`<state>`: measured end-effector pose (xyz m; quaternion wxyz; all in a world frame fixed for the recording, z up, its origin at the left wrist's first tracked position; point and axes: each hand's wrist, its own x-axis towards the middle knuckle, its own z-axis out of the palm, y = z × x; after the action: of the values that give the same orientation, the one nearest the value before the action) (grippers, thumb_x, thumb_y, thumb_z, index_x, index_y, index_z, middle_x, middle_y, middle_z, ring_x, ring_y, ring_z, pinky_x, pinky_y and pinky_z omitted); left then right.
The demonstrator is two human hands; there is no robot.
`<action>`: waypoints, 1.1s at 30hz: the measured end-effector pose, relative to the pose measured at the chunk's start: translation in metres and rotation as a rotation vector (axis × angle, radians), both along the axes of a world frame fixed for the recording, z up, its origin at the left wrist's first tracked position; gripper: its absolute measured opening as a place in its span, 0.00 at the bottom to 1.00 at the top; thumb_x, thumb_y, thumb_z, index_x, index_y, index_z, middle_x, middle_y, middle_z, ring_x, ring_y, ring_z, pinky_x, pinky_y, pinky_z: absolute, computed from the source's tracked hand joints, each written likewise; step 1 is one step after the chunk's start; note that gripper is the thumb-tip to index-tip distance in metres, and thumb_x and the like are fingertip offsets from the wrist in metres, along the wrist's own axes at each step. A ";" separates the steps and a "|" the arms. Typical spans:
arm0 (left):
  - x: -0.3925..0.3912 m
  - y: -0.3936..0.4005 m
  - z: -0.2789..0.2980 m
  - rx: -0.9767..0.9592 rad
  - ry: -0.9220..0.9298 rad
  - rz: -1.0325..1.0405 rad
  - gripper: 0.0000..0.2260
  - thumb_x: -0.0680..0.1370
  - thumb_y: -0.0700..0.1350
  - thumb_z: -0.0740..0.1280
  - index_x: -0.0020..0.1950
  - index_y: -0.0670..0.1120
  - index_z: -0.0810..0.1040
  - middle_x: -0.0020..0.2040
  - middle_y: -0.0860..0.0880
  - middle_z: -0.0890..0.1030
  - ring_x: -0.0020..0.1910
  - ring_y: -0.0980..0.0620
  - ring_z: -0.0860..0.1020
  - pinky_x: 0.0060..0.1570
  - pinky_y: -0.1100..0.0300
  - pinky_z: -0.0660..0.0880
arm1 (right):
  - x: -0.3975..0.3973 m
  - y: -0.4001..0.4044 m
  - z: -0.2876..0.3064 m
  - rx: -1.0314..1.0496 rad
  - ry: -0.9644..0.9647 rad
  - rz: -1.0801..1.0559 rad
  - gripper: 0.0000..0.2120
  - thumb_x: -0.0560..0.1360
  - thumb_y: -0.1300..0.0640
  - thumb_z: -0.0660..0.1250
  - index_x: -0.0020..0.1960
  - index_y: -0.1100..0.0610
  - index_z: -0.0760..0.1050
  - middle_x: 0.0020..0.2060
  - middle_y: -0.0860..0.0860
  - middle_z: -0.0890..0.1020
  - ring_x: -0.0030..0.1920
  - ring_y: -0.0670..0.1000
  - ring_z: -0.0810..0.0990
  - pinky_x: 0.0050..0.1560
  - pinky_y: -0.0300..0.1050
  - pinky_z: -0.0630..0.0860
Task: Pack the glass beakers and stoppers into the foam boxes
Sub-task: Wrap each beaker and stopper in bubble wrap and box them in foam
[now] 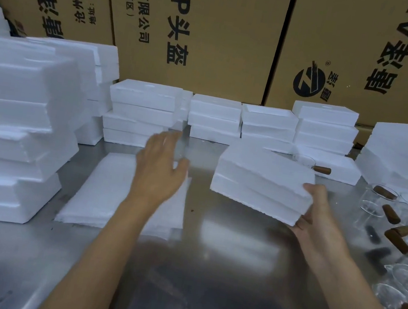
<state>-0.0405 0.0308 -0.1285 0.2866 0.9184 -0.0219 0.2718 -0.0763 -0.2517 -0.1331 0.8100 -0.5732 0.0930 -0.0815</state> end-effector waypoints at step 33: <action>-0.004 0.002 -0.010 0.311 0.685 0.275 0.23 0.83 0.56 0.47 0.75 0.49 0.63 0.75 0.43 0.65 0.75 0.37 0.58 0.71 0.30 0.51 | 0.128 0.262 0.018 -0.666 0.164 0.481 0.27 0.74 0.37 0.66 0.61 0.57 0.72 0.49 0.50 0.76 0.43 0.51 0.75 0.34 0.43 0.68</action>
<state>-0.0444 0.0332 -0.1384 0.0960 0.9827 0.1573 -0.0208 0.0513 0.0107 -0.1154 0.5661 -0.8139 -0.0108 0.1303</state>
